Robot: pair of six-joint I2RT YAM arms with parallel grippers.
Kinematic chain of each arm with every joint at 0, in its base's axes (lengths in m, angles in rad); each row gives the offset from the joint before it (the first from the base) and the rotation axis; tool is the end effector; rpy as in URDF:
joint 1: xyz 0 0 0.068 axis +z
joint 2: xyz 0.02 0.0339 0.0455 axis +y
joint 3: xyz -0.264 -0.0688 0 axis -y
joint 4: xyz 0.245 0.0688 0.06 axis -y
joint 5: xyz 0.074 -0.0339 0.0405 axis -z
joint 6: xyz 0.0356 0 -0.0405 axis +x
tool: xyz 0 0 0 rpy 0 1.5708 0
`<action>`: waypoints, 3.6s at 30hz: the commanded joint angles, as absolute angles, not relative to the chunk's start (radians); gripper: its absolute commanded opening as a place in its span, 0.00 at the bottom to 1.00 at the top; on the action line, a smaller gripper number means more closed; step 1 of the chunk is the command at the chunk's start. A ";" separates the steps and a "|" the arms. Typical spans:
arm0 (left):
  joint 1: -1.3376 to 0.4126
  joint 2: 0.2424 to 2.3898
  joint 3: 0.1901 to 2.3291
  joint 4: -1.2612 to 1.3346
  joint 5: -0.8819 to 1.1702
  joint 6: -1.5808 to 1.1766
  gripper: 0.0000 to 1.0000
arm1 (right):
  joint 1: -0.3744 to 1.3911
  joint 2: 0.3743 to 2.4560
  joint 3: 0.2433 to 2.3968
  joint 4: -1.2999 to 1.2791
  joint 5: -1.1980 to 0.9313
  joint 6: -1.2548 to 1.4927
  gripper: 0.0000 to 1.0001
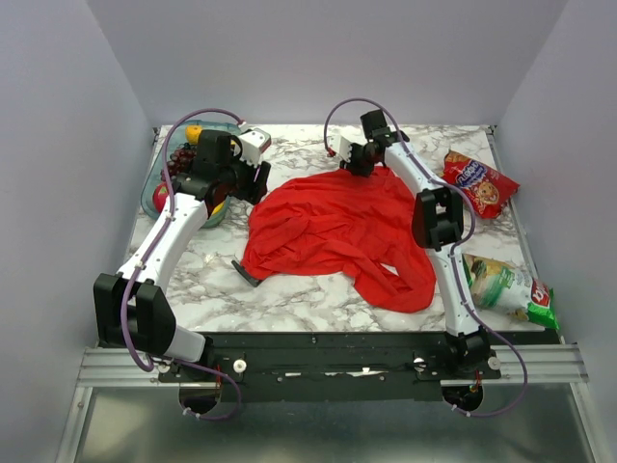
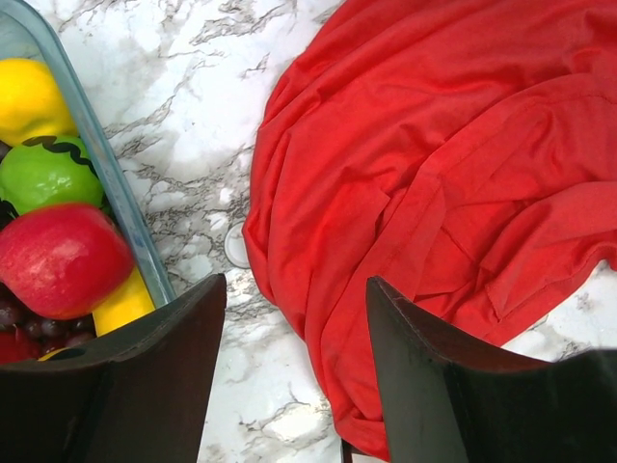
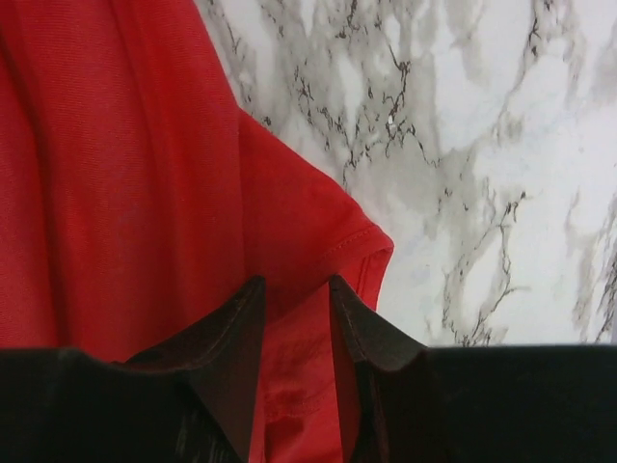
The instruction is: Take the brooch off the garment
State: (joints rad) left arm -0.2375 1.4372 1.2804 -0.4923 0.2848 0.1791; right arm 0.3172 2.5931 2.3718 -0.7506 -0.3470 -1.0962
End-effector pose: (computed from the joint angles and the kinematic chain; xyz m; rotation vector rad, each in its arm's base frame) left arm 0.3110 -0.0856 0.3308 0.6098 2.1257 -0.3481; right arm 0.5264 0.1856 0.1671 -1.6985 1.7843 0.1104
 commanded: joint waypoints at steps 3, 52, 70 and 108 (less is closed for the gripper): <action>-0.218 1.410 1.270 -0.500 0.279 0.210 0.68 | 0.333 2.643 2.482 -0.918 -0.377 -1.265 0.39; -0.232 1.628 1.295 -0.689 0.267 0.295 0.68 | 0.259 2.223 1.907 -0.934 -0.474 -0.827 0.64; -0.233 1.827 1.423 -0.863 0.395 0.365 0.65 | 0.264 2.350 2.118 -1.111 -0.405 -0.761 0.07; -0.224 1.473 1.754 -0.892 0.344 0.948 0.00 | -0.235 1.777 2.122 -0.638 -0.408 -0.307 0.00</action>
State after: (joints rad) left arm -0.2356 1.5932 1.9572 -0.7364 0.3431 0.7551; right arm -0.1921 1.9049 2.2520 -0.6182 -0.4084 -0.2726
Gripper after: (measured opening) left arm 0.012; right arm 0.009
